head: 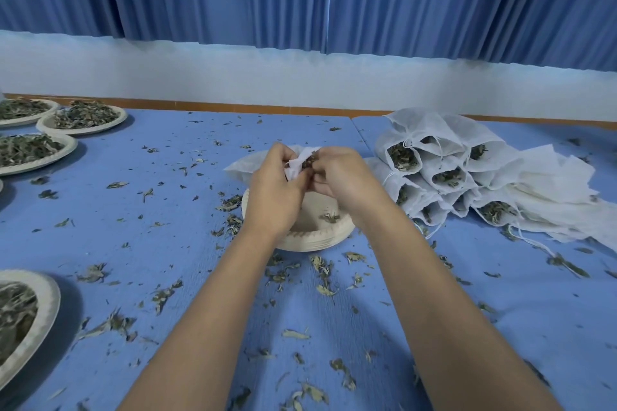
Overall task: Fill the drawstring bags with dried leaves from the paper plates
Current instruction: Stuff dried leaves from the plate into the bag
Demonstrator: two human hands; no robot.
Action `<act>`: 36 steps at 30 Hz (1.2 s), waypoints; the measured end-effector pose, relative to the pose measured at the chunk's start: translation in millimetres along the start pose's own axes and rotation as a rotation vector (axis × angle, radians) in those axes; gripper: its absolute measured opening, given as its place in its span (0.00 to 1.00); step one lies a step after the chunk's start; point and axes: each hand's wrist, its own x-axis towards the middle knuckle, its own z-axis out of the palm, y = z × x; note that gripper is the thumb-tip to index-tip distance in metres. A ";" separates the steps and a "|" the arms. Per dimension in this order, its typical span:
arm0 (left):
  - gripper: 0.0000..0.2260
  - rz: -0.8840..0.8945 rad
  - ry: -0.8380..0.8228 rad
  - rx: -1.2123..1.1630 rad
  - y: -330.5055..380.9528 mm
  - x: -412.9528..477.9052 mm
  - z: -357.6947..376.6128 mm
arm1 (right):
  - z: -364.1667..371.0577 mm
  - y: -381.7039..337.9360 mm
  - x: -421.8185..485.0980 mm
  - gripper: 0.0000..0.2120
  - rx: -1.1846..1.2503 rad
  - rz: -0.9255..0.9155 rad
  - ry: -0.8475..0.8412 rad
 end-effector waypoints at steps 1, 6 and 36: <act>0.10 -0.004 0.015 -0.020 0.7 0.8 -0.2 | -1.6 -2.8 -0.8 0.18 -0.034 -0.016 -0.028; 0.10 -0.037 0.051 -0.035 0.0 3.6 -1.6 | -5.1 -8.6 -4.4 0.10 -0.136 -0.075 -0.003; 0.17 -0.013 0.215 -0.135 -7.3 13.0 -20.1 | -23.8 12.5 2.8 0.09 -0.445 -0.015 -0.084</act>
